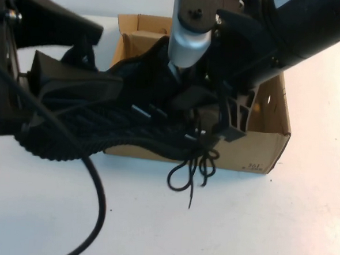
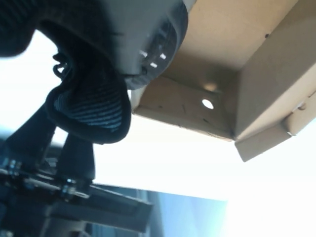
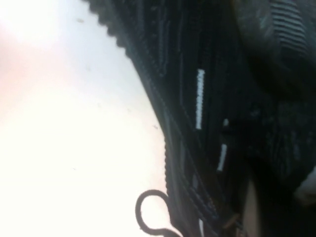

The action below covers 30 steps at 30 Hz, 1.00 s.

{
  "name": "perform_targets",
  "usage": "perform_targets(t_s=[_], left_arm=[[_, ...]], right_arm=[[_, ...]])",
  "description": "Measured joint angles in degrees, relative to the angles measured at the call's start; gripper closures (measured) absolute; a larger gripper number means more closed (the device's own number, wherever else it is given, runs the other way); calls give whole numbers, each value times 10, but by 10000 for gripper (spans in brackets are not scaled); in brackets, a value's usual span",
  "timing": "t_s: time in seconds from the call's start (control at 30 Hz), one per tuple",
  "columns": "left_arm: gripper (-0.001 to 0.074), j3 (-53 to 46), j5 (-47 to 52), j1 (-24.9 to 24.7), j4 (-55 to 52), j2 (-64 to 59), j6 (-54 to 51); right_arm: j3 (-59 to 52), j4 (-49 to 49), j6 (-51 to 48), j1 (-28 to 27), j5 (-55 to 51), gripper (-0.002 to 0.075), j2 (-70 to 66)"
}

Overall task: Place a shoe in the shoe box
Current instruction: Place the shoe in the shoe box

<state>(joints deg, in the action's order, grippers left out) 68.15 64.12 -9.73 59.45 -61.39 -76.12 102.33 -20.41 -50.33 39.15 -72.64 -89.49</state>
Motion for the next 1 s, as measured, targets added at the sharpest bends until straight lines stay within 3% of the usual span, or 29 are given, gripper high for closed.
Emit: perform_targets(t_s=[0.07, 0.17, 0.53, 1.0], left_arm=[[131, 0, -13, 0, 3, 0, 14], [69, 0, -31, 0, 4, 0, 24], [65, 0, -95, 0, -17, 0, 51], [65, 0, -102, 0, -66, 0, 100]], right_arm=[[4, 23, 8, 0, 0, 711, 0], [4, 60, 24, 0, -3, 711, 0], [21, 244, 108, 0, 19, 711, -39], [162, 426, 210, 0, 141, 711, -170]])
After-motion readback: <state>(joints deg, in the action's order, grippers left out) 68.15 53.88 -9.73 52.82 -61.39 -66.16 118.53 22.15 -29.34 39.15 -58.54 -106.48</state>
